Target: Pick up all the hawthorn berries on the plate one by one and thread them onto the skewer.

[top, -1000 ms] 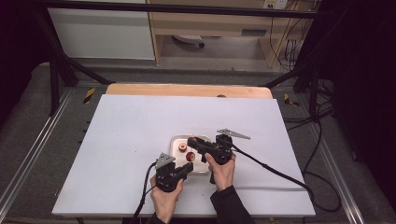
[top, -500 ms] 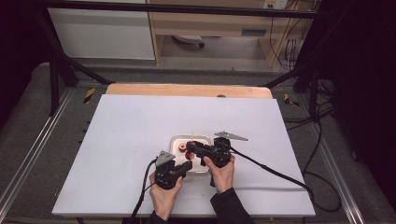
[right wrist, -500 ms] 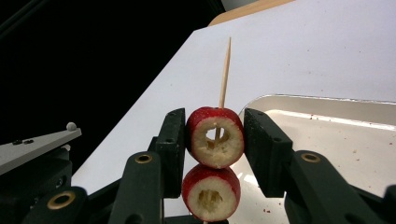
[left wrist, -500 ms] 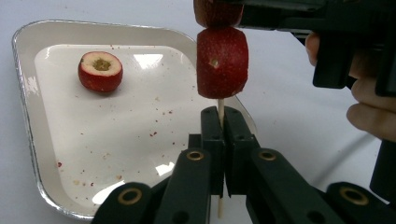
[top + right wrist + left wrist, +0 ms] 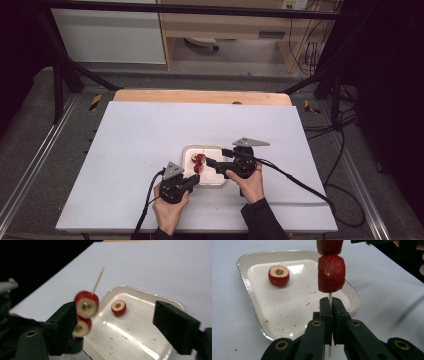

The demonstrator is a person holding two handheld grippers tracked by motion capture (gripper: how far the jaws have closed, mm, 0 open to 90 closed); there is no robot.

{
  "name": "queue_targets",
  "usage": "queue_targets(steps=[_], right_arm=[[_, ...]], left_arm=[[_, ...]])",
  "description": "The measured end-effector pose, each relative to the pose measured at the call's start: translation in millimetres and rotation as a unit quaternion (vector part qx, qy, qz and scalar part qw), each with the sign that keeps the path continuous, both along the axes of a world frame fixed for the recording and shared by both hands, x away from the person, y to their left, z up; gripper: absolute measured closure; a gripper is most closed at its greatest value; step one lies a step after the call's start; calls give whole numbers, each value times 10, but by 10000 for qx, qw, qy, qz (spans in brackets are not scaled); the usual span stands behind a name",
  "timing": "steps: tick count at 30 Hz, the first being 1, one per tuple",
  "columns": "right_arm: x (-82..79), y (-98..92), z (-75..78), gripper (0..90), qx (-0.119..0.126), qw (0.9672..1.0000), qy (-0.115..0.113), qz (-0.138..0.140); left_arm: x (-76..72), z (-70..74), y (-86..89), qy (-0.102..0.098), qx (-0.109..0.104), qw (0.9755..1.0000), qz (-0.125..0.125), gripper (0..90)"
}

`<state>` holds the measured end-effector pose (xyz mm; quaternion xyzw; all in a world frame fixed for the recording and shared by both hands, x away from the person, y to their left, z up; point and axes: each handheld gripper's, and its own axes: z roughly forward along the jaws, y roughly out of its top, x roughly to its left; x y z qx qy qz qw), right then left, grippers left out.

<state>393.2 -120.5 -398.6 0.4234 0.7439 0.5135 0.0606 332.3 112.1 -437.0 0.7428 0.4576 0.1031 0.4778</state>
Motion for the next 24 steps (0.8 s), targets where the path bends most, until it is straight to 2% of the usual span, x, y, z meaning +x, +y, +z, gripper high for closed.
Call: queue_targets(steps=[4,9,11,18,24], right_arm=[[8,-75,-22,98,-313,9994,0,112],[-3,-179,-59,61,-626,9979,28,182],[-9,-221,-76,61,-714,9972,-21,204],[-47,-330,-102,45,-1033,9943,22,266],[-47,-341,-117,39,-1222,9919,55,355]], left_arm=[[-20,17,55,-24,85,10000,-40,882],[-36,32,112,-49,147,9998,-113,881],[-45,33,131,-57,160,9997,-175,881],[-76,45,217,-101,196,9994,-277,881],[-90,54,305,-105,294,9990,-321,881]])
